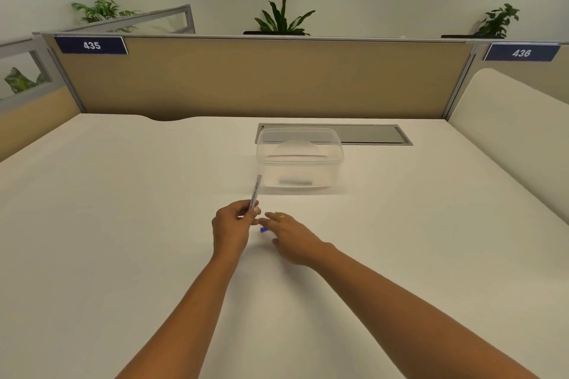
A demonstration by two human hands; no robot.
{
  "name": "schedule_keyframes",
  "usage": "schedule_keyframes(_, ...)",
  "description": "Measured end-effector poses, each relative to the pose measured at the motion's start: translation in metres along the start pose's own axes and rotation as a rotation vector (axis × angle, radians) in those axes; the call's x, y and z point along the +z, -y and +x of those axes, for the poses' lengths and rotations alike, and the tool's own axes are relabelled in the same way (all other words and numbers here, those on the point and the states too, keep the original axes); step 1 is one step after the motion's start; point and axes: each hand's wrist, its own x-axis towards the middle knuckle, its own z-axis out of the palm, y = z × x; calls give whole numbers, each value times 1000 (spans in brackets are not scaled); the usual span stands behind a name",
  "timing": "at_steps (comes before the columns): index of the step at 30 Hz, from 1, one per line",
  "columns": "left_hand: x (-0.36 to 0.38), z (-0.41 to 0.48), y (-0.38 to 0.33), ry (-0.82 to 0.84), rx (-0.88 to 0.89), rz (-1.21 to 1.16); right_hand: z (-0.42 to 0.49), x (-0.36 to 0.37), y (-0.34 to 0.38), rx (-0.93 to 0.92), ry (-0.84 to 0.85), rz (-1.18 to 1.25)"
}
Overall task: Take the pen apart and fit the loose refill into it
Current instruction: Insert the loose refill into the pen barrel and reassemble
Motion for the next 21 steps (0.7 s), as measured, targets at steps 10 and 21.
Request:
schedule_keyframes(10, 0, -2, 2, -3, -26, -13, -8, 7, -13, -146, -95, -290)
schedule_keyframes(21, 7, -7, -2, 37, -1, -15, -19, -12, -39, 86, -234, -161)
